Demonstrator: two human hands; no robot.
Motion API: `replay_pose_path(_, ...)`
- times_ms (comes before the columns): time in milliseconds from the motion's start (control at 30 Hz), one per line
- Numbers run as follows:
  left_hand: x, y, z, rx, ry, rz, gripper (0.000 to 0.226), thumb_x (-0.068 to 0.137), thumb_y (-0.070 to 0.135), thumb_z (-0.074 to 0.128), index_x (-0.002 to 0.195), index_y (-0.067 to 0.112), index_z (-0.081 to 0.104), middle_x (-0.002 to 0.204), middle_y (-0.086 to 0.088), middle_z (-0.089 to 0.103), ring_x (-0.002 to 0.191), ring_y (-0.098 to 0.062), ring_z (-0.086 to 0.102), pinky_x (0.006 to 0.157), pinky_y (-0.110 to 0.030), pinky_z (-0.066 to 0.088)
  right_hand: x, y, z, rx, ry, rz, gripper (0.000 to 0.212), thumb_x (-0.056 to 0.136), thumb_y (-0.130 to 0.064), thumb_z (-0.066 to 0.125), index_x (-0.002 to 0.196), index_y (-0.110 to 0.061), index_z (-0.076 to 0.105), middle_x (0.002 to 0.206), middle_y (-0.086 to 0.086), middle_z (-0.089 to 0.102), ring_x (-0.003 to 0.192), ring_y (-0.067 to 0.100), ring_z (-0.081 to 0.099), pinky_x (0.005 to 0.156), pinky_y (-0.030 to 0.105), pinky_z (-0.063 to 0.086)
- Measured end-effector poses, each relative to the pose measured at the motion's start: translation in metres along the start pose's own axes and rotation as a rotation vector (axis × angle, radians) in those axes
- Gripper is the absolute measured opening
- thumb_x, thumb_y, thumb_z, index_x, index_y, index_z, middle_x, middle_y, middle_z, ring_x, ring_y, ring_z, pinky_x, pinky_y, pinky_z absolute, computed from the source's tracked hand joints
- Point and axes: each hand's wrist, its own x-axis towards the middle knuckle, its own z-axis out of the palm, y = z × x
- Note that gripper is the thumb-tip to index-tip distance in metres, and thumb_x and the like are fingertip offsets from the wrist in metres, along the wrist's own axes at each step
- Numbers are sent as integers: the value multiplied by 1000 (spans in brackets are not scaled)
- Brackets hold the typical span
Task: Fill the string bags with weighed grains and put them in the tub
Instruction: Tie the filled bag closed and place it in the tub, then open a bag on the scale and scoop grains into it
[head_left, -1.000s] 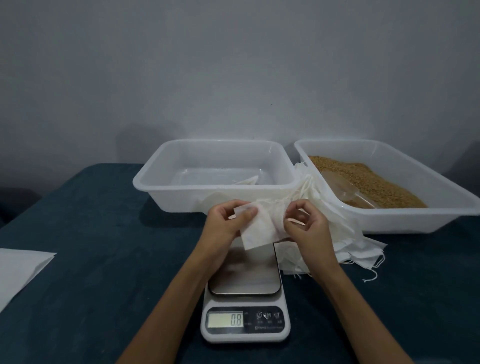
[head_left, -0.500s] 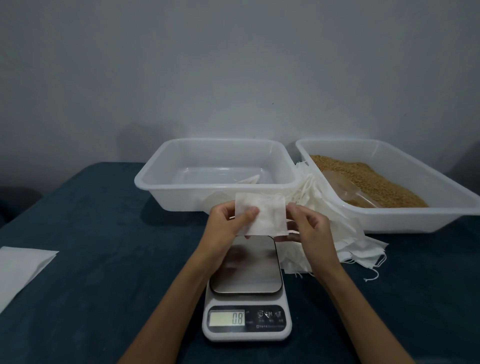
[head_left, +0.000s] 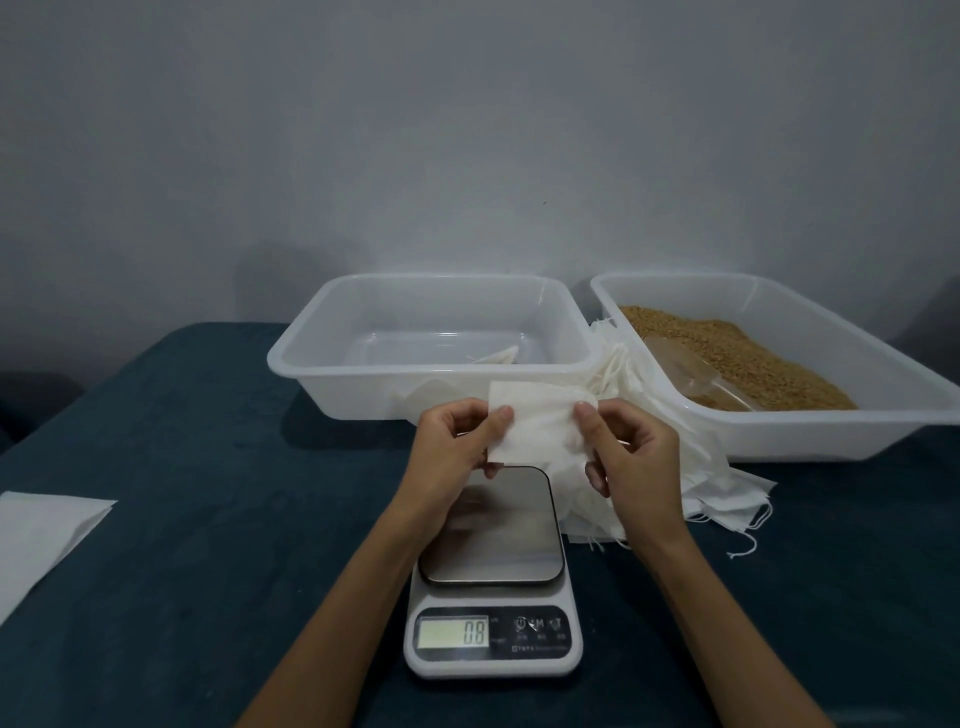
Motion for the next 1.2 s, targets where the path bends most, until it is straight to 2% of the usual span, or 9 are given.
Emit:
replay_pose_path(267, 0, 3, 3, -16, 43, 5, 30, 99, 21, 70, 84, -5, 71, 77, -16, 61, 62, -23, 53, 52, -28, 48, 2, 2, -1, -65, 31, -22, 31, 99, -36, 63, 83, -10, 67, 67, 40, 52, 30, 27, 40, 36, 20, 33)
replay_pose_path(433, 0, 5, 2, -78, 23, -97, 28, 98, 16, 69, 99, -12, 71, 79, -13, 68, 60, -19, 58, 53, -25, 51, -3, -3, 0, -63, -133, -51, 44, 90, -47, 71, 89, -2, 71, 74, 24, 60, 47, 21, 57, 43, 29, 44)
replay_pose_path(533, 0, 10, 1, -136, 29, -149, 22, 97, 14, 70, 114, -1, 71, 80, -9, 72, 60, -17, 60, 53, -24, 51, -1, -6, 0, -152, -158, -80, 56, 91, -43, 70, 88, 12, 62, 67, 31, 54, 50, 23, 63, 47, 36, 45)
replay_pose_path(633, -1, 9, -1, -78, 70, -78, 19, 99, 12, 68, 117, 9, 71, 70, -6, 65, 60, -17, 57, 56, -25, 52, 6, -12, -4, -204, -138, -95, 45, 95, -32, 68, 83, 10, 60, 59, 19, 58, 47, 28, 66, 44, 35, 45)
replay_pose_path(733, -4, 11, 1, 173, 115, 149, 16, 98, 18, 71, 114, 20, 72, 86, 3, 71, 82, -11, 67, 76, -27, 57, 14, -22, -12, -302, -187, -115, 35, 98, -29, 67, 80, 1, 63, 58, 10, 62, 48, 26, 67, 44, 29, 46)
replay_pose_path(833, -9, 15, 4, 246, -166, 160, 53, 89, 28, 81, 138, 30, 62, 133, 14, 66, 128, -2, 58, 107, -20, 46, 20, -36, -14, -470, -330, -114, 39, 98, -40, 61, 85, -4, 68, 57, 12, 58, 47, 19, 67, 47, 28, 44)
replay_pose_path(900, -14, 14, 9, 348, -311, 136, 74, 85, 22, 85, 149, 37, 49, 145, 17, 57, 137, 2, 49, 107, -13, 41, 21, -50, -12, -571, -472, -74, 40, 99, -50, 51, 92, -16, 72, 58, 4, 63, 43, 15, 65, 47, 19, 42)
replay_pose_path(1067, -23, 8, 21, 496, -370, 133, 53, 86, 23, 84, 133, 28, 60, 123, 8, 69, 113, -12, 65, 96, -36, 55, 26, -81, -1, -705, -745, 232, 91, 79, -82, 30, 101, -3, 68, 99, 10, 75, 47, 23, 69, 40, 17, 40)
replay_pose_path(1200, -28, 13, 20, 443, -400, 96, 28, 88, 15, 80, 109, 28, 68, 102, 9, 74, 97, -14, 69, 82, -33, 58, 28, -103, 6, -746, -840, 284, 93, 73, -86, 25, 101, -11, 74, 89, 6, 78, 52, 29, 70, 42, 23, 44)
